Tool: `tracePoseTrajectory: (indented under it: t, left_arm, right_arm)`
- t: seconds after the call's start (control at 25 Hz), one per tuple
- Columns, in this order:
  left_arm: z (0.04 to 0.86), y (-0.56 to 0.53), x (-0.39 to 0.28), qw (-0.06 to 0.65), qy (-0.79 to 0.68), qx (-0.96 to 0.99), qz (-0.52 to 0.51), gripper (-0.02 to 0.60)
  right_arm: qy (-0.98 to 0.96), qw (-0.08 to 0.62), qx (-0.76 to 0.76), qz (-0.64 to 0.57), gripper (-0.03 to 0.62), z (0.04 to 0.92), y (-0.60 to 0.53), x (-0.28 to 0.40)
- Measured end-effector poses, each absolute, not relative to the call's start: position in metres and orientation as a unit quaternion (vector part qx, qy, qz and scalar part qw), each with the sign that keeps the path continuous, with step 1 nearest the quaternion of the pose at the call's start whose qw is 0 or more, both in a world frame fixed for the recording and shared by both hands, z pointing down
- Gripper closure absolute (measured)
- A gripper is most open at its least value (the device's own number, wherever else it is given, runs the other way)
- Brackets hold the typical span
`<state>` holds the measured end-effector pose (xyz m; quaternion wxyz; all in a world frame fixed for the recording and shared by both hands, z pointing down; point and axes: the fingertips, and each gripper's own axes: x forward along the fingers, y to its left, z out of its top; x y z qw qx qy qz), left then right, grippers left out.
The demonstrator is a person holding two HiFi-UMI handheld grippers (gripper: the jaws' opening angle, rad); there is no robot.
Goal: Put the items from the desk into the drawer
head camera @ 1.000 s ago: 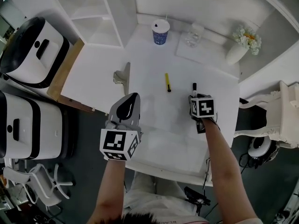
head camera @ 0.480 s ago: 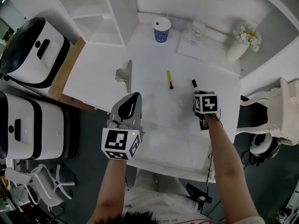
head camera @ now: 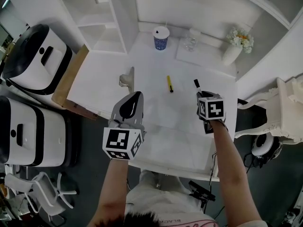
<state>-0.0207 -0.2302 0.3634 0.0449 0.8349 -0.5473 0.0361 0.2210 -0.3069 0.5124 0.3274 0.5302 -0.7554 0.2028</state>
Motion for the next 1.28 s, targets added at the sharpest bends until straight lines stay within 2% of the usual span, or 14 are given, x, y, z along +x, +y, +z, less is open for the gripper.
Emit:
tracePoseTrajectory:
  t: [0.52,0.96,1.28]
  left_arm:
    - [0.315,-0.206,-0.031,0.015,-0.536,0.844,-0.004,0.573]
    - [0.308,-0.187,-0.066,0.013,-0.534,0.846,-0.009,0.572]
    - [0.323,-0.175,-0.093,0.025,-0.532,0.846,0.001,0.572]
  right_arm:
    - [-0.774,0.253,0.561,0.145,0.522,0.421,-0.254,0.217]
    - [-0.788,0.224,0.556,0.138,0.522,0.402,-0.212,0.169]
    - [-0.796,0.246,0.534,0.146,0.522,0.425,-0.186,0.124]
